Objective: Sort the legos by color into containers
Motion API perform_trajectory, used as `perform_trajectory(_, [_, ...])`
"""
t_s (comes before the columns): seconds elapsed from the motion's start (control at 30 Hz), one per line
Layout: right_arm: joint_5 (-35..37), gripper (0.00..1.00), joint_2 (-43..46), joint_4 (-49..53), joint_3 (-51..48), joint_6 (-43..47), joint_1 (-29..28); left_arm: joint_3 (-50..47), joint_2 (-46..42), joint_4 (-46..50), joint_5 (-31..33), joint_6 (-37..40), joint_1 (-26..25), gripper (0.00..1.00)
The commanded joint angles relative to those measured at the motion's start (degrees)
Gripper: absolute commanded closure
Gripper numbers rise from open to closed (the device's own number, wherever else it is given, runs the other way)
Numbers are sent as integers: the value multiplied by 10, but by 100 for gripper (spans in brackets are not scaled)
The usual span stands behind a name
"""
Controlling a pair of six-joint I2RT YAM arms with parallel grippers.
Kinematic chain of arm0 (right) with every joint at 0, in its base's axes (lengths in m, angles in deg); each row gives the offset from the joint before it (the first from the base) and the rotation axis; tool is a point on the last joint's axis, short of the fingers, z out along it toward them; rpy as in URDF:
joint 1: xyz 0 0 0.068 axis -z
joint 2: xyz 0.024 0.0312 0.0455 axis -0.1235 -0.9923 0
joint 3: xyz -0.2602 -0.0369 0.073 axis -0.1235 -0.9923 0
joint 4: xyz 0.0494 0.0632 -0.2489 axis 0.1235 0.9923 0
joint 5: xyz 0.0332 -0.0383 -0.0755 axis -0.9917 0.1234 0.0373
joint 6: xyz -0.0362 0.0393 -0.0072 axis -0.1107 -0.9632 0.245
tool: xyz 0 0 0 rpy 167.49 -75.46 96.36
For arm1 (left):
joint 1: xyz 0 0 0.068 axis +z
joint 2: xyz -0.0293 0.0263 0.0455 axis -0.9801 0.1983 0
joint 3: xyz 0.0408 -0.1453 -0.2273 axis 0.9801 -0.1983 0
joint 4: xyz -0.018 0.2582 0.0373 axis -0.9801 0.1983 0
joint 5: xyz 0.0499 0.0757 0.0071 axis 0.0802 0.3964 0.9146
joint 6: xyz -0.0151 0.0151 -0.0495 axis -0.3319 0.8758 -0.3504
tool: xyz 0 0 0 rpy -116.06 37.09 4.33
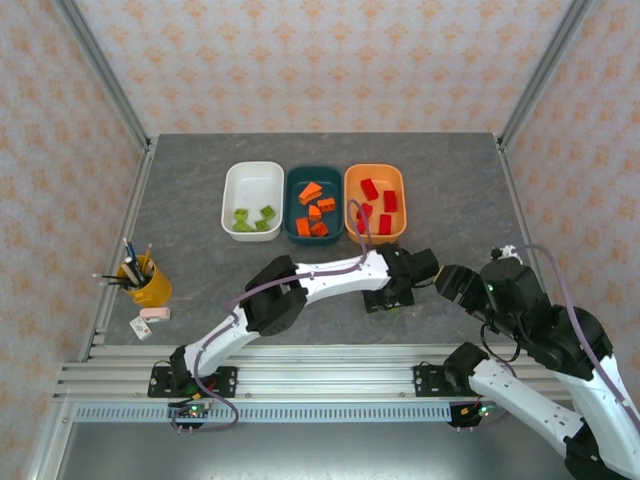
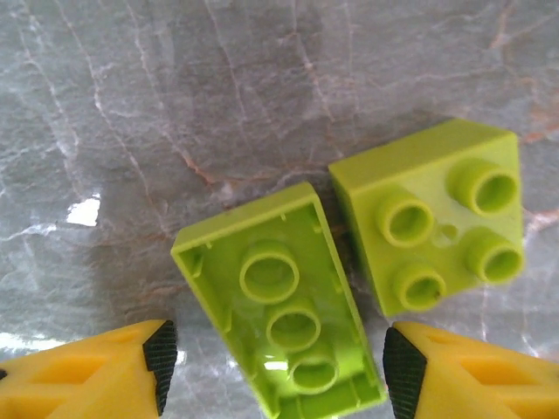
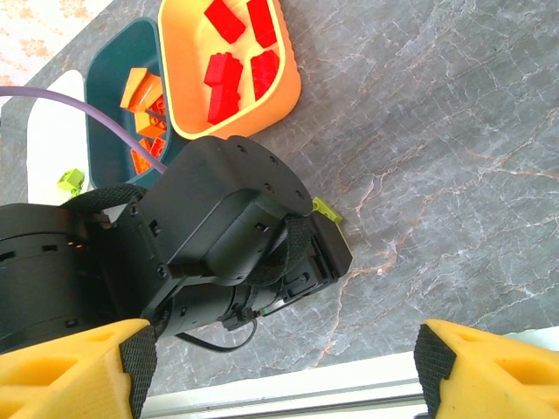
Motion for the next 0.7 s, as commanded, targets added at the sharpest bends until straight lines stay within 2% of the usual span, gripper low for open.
perform_trajectory(0.0, [9,21,12,18,1,4,-4,24,21,36,39,-16,7,37])
perform_trajectory(0.13, [16,21,16,25,9,3,-4,13,20,47,53,-7,16,45])
perform_trajectory(0.33, [21,21,16,27,9,3,-4,-67,-17,16,58,14,34,50])
perform_trajectory(0.47, [21,21,16,25,4,0,-4,-78,-14,-13,52,51,40,54])
perform_trajectory(0.67, [18,21,16,17,-5,-3,-4,-77,-6,-39,50,91,40,70])
